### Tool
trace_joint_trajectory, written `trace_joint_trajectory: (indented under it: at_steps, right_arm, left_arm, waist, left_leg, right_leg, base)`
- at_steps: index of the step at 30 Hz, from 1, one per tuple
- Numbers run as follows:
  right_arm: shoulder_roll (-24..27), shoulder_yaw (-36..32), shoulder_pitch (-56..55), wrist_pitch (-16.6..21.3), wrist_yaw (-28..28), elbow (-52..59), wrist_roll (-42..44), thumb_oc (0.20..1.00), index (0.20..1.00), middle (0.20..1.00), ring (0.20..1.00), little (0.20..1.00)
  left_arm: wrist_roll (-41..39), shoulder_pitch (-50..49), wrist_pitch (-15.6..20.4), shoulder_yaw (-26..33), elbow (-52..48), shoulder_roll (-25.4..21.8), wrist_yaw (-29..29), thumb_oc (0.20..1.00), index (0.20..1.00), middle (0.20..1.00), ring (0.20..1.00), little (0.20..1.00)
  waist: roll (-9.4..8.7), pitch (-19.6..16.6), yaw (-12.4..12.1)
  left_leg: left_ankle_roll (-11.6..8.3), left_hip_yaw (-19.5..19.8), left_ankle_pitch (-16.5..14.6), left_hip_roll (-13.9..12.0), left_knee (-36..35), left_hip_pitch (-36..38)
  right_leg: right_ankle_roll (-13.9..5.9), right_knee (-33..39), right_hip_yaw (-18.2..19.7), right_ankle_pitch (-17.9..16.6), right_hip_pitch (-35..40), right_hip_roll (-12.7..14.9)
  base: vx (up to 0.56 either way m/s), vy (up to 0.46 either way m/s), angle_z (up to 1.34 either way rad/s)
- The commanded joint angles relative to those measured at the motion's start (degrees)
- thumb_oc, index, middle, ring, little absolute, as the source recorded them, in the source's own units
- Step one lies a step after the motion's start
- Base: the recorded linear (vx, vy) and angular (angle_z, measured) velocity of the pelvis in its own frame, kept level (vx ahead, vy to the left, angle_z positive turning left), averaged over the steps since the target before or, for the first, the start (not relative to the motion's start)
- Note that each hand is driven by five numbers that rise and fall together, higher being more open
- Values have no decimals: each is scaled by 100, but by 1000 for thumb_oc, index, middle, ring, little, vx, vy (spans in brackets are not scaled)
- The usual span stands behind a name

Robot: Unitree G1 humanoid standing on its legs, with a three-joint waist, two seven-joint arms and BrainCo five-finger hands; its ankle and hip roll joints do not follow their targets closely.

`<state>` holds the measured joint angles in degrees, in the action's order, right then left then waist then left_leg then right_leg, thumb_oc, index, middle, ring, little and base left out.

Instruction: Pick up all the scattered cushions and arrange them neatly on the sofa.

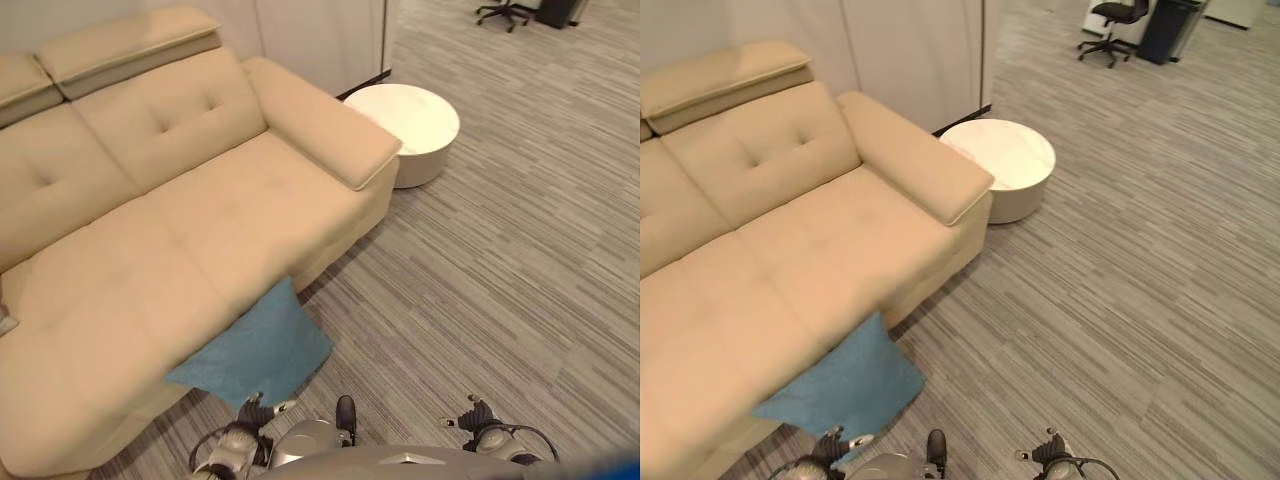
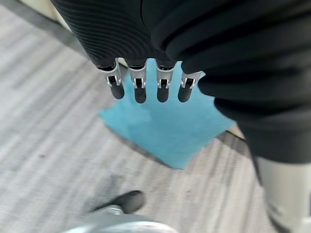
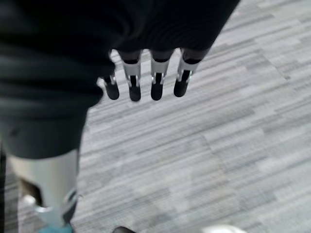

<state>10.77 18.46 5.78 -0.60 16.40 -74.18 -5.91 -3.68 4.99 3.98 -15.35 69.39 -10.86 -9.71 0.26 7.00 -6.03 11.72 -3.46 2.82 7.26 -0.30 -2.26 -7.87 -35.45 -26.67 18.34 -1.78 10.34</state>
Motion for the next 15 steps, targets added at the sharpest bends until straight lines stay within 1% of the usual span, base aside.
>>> trace_joint_trajectory:
  at_steps: [1, 2, 3, 4, 5, 6, 8, 10, 11, 13, 14, 15]
  right_arm:
    - [170, -43, 255, 152, 51, 176, -79, 1000, 1000, 1000, 1000, 1000]
    - [174, -40, 255, 169, 57, 192, -63, 1000, 1000, 1000, 1000, 1000]
    - [184, -62, 266, 195, 58, 218, 19, 1000, 1000, 1000, 1000, 1000]
    - [184, -63, 267, 195, 58, 218, 19, 1000, 1000, 1000, 1000, 1000]
    - [191, -78, 276, 194, 55, 221, 79, 1000, 1000, 1000, 1000, 1000]
    - [635, -272, -38, 230, -235, 221, 326, 1000, 1000, 1000, 1000, 1000]
    - [567, -261, -76, 317, -202, 451, 270, 1000, 1000, 1000, 1000, 1000]
    - [606, -261, -121, 376, -227, 570, 324, 1000, 1000, 1000, 1000, 1000]
    - [652, -300, -131, 407, -247, 547, 359, 1000, 1000, 1000, 1000, 1000]
    - [722, -352, -109, 443, -288, 505, 385, 1000, 1000, 1000, 1000, 1000]
    - [749, -379, -112, 457, -292, 512, 394, 1000, 1000, 1000, 1000, 1000]
    - [841, -490, -112, 466, -269, 486, 472, 1000, 1000, 1000, 1000, 1000]
  left_arm:
    - [99, 56, 111, -134, 24, 101, -24, 1000, 1000, 1000, 1000, 1000]
    - [88, 89, 129, -160, 7, 103, -9, 1000, 1000, 1000, 1000, 1000]
    - [115, 156, 152, -272, 21, 96, -9, 1000, 1000, 1000, 1000, 1000]
    - [115, 157, 152, -272, 21, 96, -8, 1000, 1000, 1000, 1000, 1000]
    - [125, 202, 154, -318, 40, 100, -9, 1000, 1000, 1000, 1000, 1000]
    - [108, 327, 169, -218, 145, -77, 62, 1000, 1000, 1000, 1000, 1000]
    - [106, 298, 157, -147, 161, -124, 58, 1000, 1000, 1000, 1000, 1000]
    - [156, 260, 133, -88, 223, -206, 61, 1000, 1000, 1000, 1000, 1000]
    - [184, 197, 130, -6, 296, -228, 97, 1000, 1000, 1000, 1000, 1000]
    - [225, 126, 116, 29, 386, -227, 126, 1000, 1000, 1000, 1000, 1000]
    - [260, 102, 116, 29, 411, -214, 136, 1000, 1000, 1000, 1000, 1000]
    - [304, 134, 113, -3, 394, -154, 109, 1000, 1000, 1000, 1000, 1000]
  waist:
    - [189, 304, -74]
    - [196, 320, -21]
    - [162, 369, 160]
    - [165, 356, 167]
    - [137, 369, 258]
    - [-2, 375, 422]
    - [-77, 382, 425]
    - [-147, 348, 408]
    - [-171, 306, 360]
    - [-174, 314, 373]
    - [-166, 319, 390]
    - [-149, 438, 586]
  left_leg:
    - [-955, -8, -585, -455, 463, -3]
    - [-981, 135, -566, -421, 426, 34]
    - [-1018, 494, -540, -301, 341, 166]
    - [-1018, 501, -528, -303, 337, 149]
    - [-1033, 717, -515, -218, 293, 203]
    - [-1052, 922, -514, -142, 183, 262]
    - [-1090, 993, -520, -112, 183, 233]
    - [-1108, 1100, -486, -98, 172, 180]
    - [-1174, 1152, -474, -92, 128, 163]
    - [-1231, 1168, -516, -82, 267, 86]
    - [-1256, 1113, -550, -99, 342, 51]
    - [-1410, -122, -548, -577, 716, -264]
  right_leg:
    - [64, 1510, 461, -1293, 48, -94]
    - [92, 1710, 557, -1283, -8, -150]
    - [100, 2210, 1117, -1361, -238, -409]
    - [101, 2232, 1109, -1380, -243, -413]
    - [72, 2482, 1501, -1450, -319, -570]
    - [78, 2725, 1871, -1563, -362, -727]
    - [83, 2902, 1816, -1631, -243, -693]
    - [143, 3074, 1781, -1614, -98, -712]
    - [164, 3291, 1689, -1632, 37, -737]
    - [192, 3404, 1604, -1644, 153, -728]
    - [199, 3441, 1536, -1630, 191, -717]
    - [194, 3544, 1200, -1577, 325, -516]
  base:
    - [133, -50, 161]
    - [194, -90, 151]
    - [146, -67, 165]
    - [154, -74, 167]
    - [119, -120, 185]
    - [106, -173, 163]
    - [25, -165, 118]
    - [24, -163, 74]
    - [29, -168, 45]
    - [12, -113, 73]
    - [-133, 12, 90]
    - [-166, 71, 100]
